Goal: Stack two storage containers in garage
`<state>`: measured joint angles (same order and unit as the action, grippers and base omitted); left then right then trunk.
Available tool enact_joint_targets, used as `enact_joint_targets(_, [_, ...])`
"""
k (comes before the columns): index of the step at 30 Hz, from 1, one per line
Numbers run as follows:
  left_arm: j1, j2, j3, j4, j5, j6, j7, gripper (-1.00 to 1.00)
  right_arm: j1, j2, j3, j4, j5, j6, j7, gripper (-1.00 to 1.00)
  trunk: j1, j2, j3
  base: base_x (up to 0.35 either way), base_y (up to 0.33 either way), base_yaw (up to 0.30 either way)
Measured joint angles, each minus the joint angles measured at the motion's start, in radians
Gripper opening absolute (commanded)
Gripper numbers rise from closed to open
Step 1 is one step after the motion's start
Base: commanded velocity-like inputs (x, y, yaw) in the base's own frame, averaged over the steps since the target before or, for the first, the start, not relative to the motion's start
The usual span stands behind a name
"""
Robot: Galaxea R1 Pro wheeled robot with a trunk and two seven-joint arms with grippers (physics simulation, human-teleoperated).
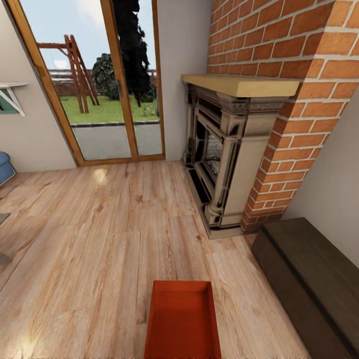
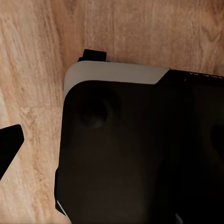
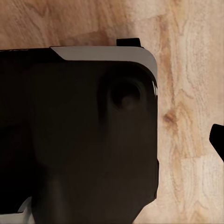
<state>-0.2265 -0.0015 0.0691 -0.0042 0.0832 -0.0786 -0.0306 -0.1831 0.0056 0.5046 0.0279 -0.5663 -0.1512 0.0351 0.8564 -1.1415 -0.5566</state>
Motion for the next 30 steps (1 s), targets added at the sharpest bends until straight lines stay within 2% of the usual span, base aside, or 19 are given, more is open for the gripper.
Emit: enact_joint_targets(30, [0.0, -0.001, 0.0, 0.0, -0.001, 0.0, 0.0, 1.0, 0.0, 0.0, 0.0, 0.0, 0.0, 0.0, 0.0, 1.0, 0.0, 0.0, -0.048, 0.0, 0.0, 0.0])
